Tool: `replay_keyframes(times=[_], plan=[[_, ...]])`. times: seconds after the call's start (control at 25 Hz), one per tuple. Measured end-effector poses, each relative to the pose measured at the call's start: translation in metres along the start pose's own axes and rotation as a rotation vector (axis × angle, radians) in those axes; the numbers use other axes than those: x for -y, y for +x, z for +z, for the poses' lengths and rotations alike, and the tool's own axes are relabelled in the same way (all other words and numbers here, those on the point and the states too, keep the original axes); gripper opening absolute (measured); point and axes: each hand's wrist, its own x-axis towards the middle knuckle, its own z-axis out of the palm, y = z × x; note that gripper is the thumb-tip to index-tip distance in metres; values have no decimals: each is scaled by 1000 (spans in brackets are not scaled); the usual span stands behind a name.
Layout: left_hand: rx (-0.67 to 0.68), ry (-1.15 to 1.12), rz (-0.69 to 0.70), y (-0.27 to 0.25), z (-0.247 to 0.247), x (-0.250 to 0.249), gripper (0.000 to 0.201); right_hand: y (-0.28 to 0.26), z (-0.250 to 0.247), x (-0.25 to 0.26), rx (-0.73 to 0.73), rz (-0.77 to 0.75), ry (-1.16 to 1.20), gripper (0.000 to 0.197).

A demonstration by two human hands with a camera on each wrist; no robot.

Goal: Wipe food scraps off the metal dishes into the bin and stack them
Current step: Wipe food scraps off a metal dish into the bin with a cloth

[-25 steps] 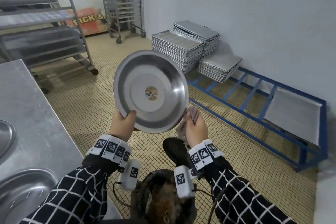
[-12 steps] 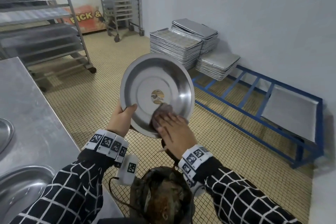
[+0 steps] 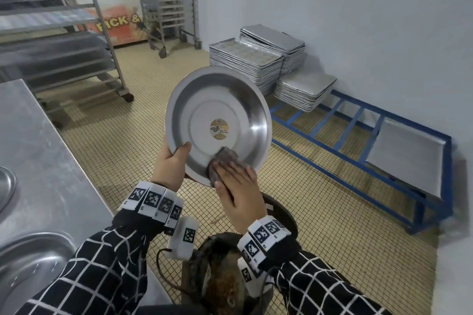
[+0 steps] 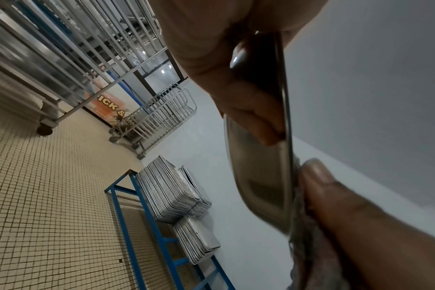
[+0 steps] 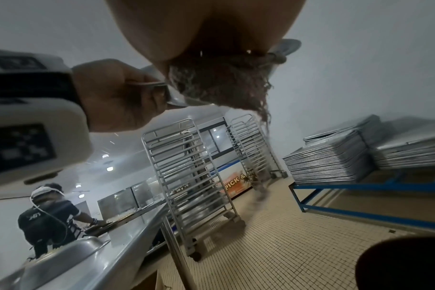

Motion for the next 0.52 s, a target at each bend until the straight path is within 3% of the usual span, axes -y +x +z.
replay_keyframes(times=[0.08, 0.2, 0.36, 0.52], plan=[[5, -4, -11, 0, -1, 1, 34, -3, -4, -13, 31, 21, -135, 56], [31, 26, -52, 3, -5, 5, 23, 0, -12, -47, 59, 202, -204, 61], [72, 39, -138, 2, -5, 9, 23, 17, -33, -67, -114, 294, 16, 58], [101, 8, -193, 0, -6, 7, 15, 32, -59, -70, -176, 419, 213, 61]])
